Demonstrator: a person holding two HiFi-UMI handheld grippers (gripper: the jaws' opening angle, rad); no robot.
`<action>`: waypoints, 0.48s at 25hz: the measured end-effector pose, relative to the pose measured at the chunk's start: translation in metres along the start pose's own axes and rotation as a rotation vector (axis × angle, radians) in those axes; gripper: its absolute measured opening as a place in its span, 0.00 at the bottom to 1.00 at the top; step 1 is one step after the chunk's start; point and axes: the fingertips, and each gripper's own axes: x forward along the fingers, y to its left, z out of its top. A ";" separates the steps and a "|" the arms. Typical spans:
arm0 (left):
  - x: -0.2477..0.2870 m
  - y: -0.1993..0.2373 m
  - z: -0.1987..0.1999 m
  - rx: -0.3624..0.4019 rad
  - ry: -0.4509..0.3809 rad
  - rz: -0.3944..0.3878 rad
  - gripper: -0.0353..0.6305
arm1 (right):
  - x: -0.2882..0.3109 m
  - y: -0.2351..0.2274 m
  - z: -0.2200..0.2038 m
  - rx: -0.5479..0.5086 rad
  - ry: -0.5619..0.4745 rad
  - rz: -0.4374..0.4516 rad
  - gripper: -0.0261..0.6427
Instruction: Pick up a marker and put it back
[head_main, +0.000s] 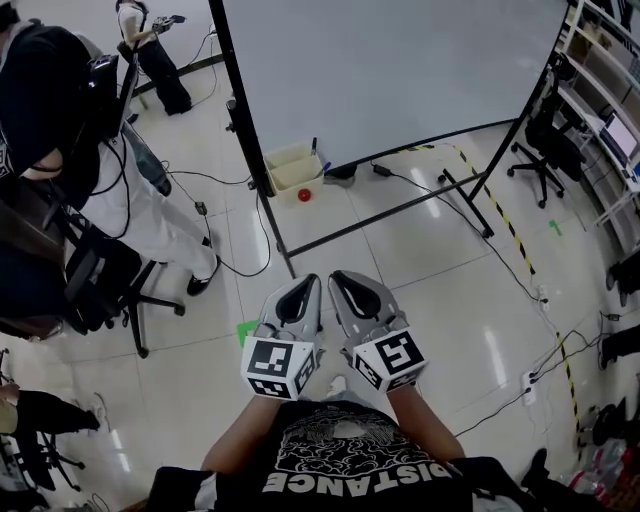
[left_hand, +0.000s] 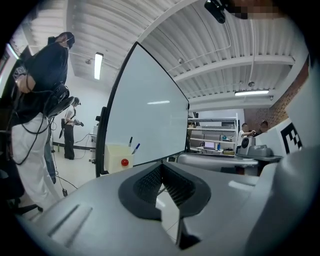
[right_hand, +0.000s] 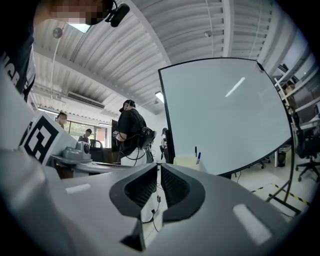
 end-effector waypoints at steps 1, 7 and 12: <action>0.005 0.002 0.002 0.001 -0.003 0.004 0.06 | 0.004 -0.005 0.002 -0.004 -0.004 0.003 0.04; 0.028 0.009 0.007 0.000 -0.015 0.016 0.06 | 0.024 -0.027 0.013 -0.030 -0.019 0.013 0.04; 0.047 0.022 0.013 -0.005 -0.023 0.016 0.06 | 0.049 -0.046 0.020 -0.043 -0.028 0.004 0.05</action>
